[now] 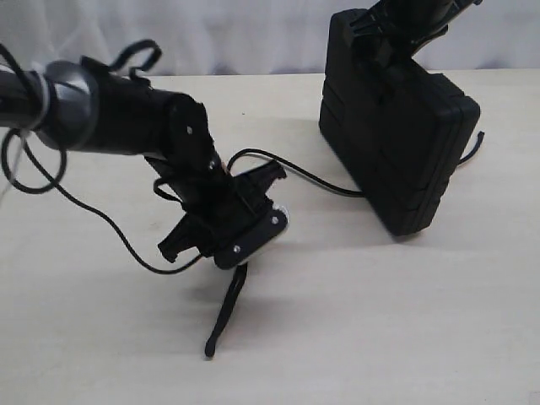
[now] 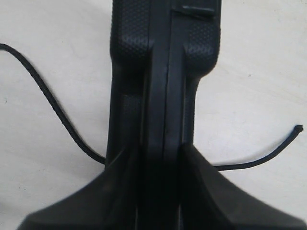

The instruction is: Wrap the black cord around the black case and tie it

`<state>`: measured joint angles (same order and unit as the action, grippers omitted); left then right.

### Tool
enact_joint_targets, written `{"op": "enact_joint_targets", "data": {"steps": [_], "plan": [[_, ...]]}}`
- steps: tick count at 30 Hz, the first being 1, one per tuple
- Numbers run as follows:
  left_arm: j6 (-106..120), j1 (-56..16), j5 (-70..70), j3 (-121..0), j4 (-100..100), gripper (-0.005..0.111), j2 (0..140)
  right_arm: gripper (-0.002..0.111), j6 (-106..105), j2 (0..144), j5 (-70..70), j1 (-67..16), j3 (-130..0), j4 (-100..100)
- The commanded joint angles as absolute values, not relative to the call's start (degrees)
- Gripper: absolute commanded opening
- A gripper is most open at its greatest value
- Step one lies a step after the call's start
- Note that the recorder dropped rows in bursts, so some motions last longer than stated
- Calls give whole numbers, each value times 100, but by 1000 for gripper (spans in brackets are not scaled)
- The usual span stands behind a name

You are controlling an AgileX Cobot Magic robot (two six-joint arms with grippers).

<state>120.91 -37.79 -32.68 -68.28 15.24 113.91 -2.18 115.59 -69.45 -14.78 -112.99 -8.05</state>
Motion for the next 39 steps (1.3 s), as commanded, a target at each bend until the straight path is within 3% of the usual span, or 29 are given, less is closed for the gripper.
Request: {"op": "enact_joint_targets", "data": {"steps": [1, 8, 9, 12, 14, 20, 26, 39], "plan": [[12270, -4004, -3070, -6800, 458, 53, 11651, 4, -301, 11604, -6996, -1451, -11307, -835], [12270, -4004, -2465, -6800, 359, 50, 12007, 4, -301, 11606, -6996, -1451, -11307, -835], [12270, -4004, -2429, -6800, 362, 45, 12012, 4, -301, 11606, -6996, -1451, -11307, -835], [11487, -4004, -2629, -6800, 1262, 9, 12026, 4, -301, 11606, -6996, -1451, -11307, -835], [10336, -4004, -2534, -6822, 1725, 0, 12026, 4, -301, 11606, -6996, -1451, -11307, -835], [7124, -3857, -1879, -6822, 1788, 0, 11636, 4, -301, 11606, -6996, -1451, -11307, -835], [3301, -3166, -1036, -6835, 1922, 0, 11078, 4, -301, 11606, -6996, -1451, -11307, -835], [2759, -3140, -3819, -8874, 2142, 0, 11391, 4, -301, 11606, -6996, -1451, -11307, -835]]}}
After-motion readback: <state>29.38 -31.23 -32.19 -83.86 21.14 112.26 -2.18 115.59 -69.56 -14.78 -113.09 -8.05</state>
